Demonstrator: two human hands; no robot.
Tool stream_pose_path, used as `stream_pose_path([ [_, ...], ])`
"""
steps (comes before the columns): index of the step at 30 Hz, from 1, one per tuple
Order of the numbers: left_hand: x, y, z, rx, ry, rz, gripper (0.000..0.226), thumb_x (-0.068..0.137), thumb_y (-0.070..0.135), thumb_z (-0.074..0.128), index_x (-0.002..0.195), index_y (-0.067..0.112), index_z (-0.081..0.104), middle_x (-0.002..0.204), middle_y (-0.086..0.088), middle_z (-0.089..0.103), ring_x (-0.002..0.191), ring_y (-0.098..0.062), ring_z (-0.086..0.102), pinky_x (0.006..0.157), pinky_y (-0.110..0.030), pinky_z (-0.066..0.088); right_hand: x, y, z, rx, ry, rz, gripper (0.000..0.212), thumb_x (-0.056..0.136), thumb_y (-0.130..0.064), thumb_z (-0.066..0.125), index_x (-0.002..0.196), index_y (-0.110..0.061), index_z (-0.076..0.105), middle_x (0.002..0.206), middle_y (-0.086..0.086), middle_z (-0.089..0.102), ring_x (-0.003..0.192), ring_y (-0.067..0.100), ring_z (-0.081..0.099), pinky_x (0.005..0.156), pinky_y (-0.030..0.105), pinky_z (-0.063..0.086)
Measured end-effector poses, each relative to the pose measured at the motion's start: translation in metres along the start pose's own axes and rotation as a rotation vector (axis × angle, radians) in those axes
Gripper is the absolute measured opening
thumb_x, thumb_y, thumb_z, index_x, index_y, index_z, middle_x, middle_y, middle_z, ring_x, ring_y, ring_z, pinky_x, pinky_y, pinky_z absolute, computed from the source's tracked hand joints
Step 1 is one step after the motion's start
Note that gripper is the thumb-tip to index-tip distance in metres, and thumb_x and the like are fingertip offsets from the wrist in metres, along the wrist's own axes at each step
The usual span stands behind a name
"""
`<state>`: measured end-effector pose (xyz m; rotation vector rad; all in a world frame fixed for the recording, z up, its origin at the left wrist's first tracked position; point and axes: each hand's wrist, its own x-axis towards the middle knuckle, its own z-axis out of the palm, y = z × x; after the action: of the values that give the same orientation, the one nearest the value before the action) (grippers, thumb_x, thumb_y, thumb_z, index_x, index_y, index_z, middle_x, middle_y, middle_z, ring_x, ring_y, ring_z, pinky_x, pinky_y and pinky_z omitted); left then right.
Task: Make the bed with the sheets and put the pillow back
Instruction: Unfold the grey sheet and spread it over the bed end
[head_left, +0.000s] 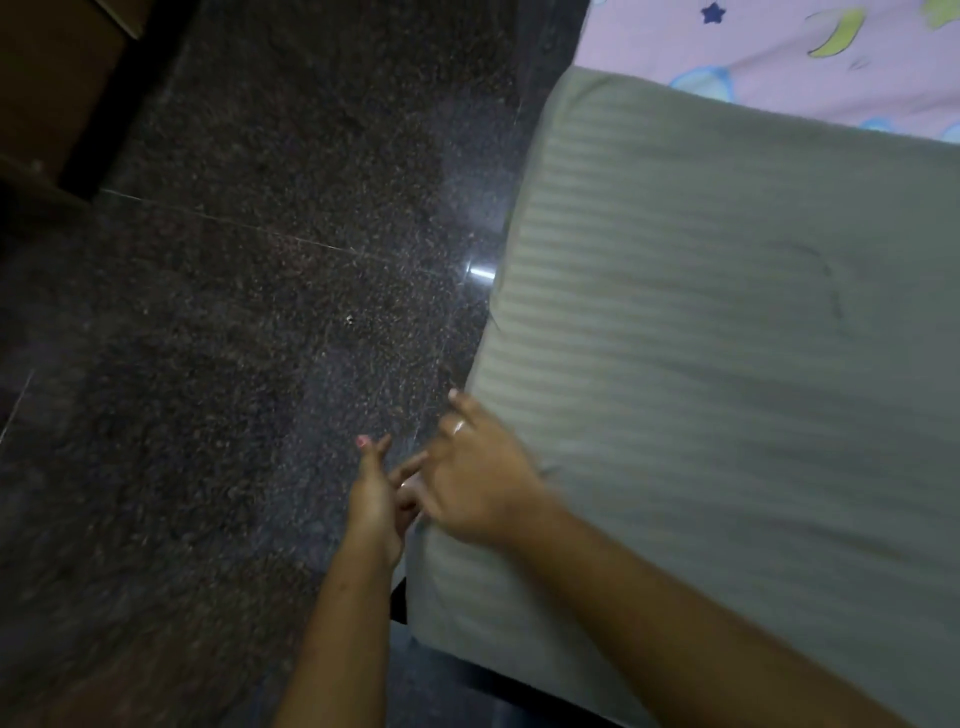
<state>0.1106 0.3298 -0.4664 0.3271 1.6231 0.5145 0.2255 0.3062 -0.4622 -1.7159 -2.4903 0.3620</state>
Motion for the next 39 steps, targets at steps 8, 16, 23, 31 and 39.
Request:
stream_pose_path([
  [8, -0.014, -0.003, -0.03, 0.232, 0.027, 0.089, 0.027, 0.102, 0.03, 0.035, 0.121, 0.02, 0.05, 0.106, -0.001, 0.065, 0.083, -0.014, 0.063, 0.083, -0.032, 0.044, -0.042, -0.08, 0.025, -0.027, -0.309, -0.397, 0.027, 0.083, -0.041, 0.052, 0.077, -0.027, 0.075, 0.073, -0.009, 0.07, 0.079, 0.013, 0.064, 0.082, 0.03, 0.044],
  [16, -0.015, 0.008, 0.017, 0.133, 0.035, 0.319, 0.022, 0.102, 0.018, 0.037, 0.118, 0.014, 0.05, 0.092, -0.006, 0.064, 0.073, -0.009, 0.067, 0.059, -0.017, 0.052, -0.001, 0.047, -0.002, 0.079, 0.113, -0.364, 0.046, 0.089, -0.046, 0.036, 0.096, -0.018, 0.072, 0.102, 0.002, 0.07, 0.095, 0.023, 0.065, 0.1, 0.041, 0.042],
  [23, -0.036, -0.017, 0.073, 0.88, 0.177, 0.714, 0.049, 0.097, 0.037, 0.045, 0.142, 0.021, 0.037, 0.142, -0.005, 0.046, 0.126, -0.026, 0.046, 0.097, -0.034, 0.037, 0.004, 0.144, -0.012, -0.076, 0.109, -0.117, 0.053, 0.098, -0.053, 0.02, 0.136, -0.032, 0.049, 0.142, -0.001, 0.05, 0.132, 0.023, 0.045, 0.109, 0.042, 0.025],
  [31, -0.005, 0.015, 0.133, 1.278, 0.206, 0.947, 0.064, 0.097, 0.044, 0.037, 0.151, 0.02, 0.013, 0.157, -0.003, 0.018, 0.142, -0.022, 0.02, 0.108, -0.047, 0.027, 0.039, 0.197, -0.032, -0.133, 0.029, 0.088, 0.057, 0.094, -0.054, 0.017, 0.144, -0.035, 0.035, 0.152, -0.001, 0.034, 0.142, 0.026, 0.028, 0.113, 0.05, 0.013],
  [39, 0.028, 0.045, 0.166, 1.472, 0.139, 1.069, 0.066, 0.098, 0.05, 0.025, 0.152, 0.018, 0.001, 0.16, 0.004, -0.001, 0.147, -0.016, 0.0, 0.113, -0.055, 0.013, 0.083, 0.239, -0.049, -0.101, -0.051, 0.38, 0.053, 0.095, -0.06, 0.018, 0.147, -0.048, 0.012, 0.16, -0.01, 0.001, 0.147, 0.026, -0.006, 0.107, 0.07, -0.003],
])
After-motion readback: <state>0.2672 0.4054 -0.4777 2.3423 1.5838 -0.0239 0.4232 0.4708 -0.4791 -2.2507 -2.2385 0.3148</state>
